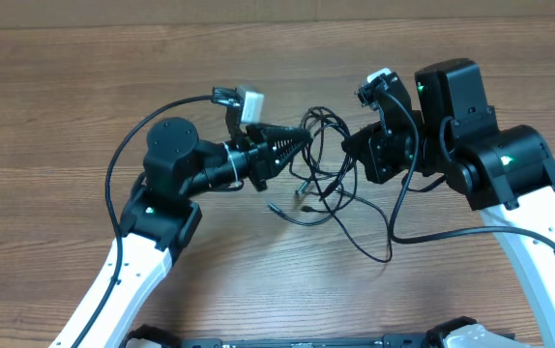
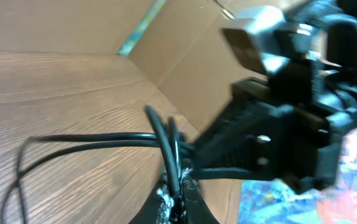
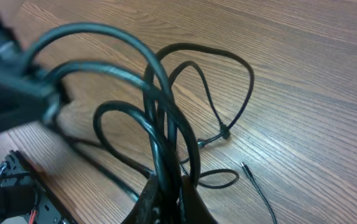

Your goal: Untangle cables

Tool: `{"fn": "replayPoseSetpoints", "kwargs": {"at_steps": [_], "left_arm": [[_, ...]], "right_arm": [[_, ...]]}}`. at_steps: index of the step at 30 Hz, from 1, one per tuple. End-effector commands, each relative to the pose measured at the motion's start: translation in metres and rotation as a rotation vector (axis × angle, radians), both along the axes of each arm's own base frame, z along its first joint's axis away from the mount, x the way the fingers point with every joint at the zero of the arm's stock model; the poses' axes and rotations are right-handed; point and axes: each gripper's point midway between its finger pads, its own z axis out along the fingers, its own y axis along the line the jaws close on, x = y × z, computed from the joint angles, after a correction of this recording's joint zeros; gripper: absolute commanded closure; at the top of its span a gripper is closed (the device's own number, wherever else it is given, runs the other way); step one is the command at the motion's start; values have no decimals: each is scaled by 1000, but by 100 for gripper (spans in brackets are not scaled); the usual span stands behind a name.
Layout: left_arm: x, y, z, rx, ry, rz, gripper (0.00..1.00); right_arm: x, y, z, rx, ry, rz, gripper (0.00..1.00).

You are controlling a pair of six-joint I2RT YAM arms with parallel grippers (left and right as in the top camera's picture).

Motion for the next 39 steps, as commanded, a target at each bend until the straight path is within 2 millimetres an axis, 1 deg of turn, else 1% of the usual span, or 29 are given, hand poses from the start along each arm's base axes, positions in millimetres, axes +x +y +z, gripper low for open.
{"fn": "replayPoseSetpoints", "kwargs": {"at_steps": [1,3,5,12,13,14,15,16,20,29,31,33,35,37,39], "left_arm": [[10,10,-4,-14,18,-43,96],[3,8,0,-27,-5,-99,96],[0,7,4,-33,-25,-119,96],[0,6,4,-31,-38,-119,96],[0,6,4,-30,-35,-120,96],[0,6,3,-27,-36,-121,93],[-1,5,2,-21,-48,-126,87],[-1,4,0,-12,-59,-129,85],[-1,0,-9,16,-76,-145,84],[0,-1,-12,20,-76,-145,83],[-5,-3,-11,15,-75,-177,85],[-11,-6,-11,11,-75,-206,85],[-18,-13,-11,17,-103,-234,82],[-22,-17,-11,29,-147,-252,74],[-24,-19,-11,34,-169,-261,72]], "right_arm": [[1,2,7,12,-19,9,96],[1,2,7,13,-20,9,96],[1,2,7,13,-20,9,96],[1,2,7,14,-20,9,96],[1,2,7,14,-19,9,96],[1,2,7,16,-17,6,96],[1,3,7,24,-14,9,96],[-1,6,9,39,-11,21,96],[-6,18,17,109,-6,77,96],[-8,20,19,123,-4,89,96],[-9,24,21,142,-4,104,96],[-9,24,22,147,-7,107,96],[-9,24,23,147,-9,107,96],[-9,25,23,148,-9,108,96],[-10,26,23,156,-6,115,96]]}}
